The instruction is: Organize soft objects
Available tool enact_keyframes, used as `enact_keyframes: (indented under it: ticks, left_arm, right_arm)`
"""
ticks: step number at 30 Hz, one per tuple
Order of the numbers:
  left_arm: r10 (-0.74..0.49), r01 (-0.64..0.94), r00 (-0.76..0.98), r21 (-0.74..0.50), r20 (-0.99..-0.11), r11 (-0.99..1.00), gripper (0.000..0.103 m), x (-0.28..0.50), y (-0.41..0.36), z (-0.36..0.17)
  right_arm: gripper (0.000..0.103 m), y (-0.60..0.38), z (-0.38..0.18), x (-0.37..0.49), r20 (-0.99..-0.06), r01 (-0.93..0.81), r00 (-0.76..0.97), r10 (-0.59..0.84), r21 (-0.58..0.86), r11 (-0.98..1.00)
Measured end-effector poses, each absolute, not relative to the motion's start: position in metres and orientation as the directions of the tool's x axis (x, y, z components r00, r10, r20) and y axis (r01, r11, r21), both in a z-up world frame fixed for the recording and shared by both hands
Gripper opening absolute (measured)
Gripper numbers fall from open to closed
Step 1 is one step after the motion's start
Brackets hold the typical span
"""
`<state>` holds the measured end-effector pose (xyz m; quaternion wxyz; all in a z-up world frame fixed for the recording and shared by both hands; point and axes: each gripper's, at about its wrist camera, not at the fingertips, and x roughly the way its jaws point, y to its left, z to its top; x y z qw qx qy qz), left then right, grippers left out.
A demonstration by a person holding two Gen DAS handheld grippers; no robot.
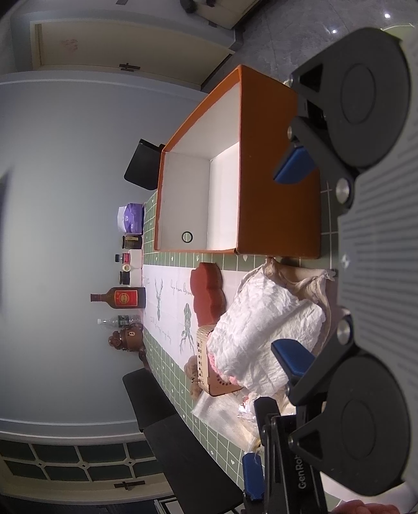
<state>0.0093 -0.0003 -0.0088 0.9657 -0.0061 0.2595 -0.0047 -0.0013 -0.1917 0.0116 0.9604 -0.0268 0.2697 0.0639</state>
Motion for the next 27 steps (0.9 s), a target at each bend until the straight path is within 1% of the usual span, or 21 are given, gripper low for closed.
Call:
enact_keyframes:
  ticks: [21, 27]
  left_arm:
    - [-0.009, 0.003, 0.863, -0.011, -0.506, 1.0, 0.094, 0.0074, -0.0027, -0.0064]
    - [-0.009, -0.007, 0.862, -0.03, -0.507, 1.0, 0.094, 0.004, 0.0025, -0.0067]
  right_arm:
    - [0.1, -0.1929, 0.0089, -0.0017, -0.528, -0.142, 0.841, 0.114, -0.012, 0.99]
    - [0.1, -0.1929, 0.0073, -0.0015, -0.533, -0.14, 0.839, 0.114, -0.009, 0.99]
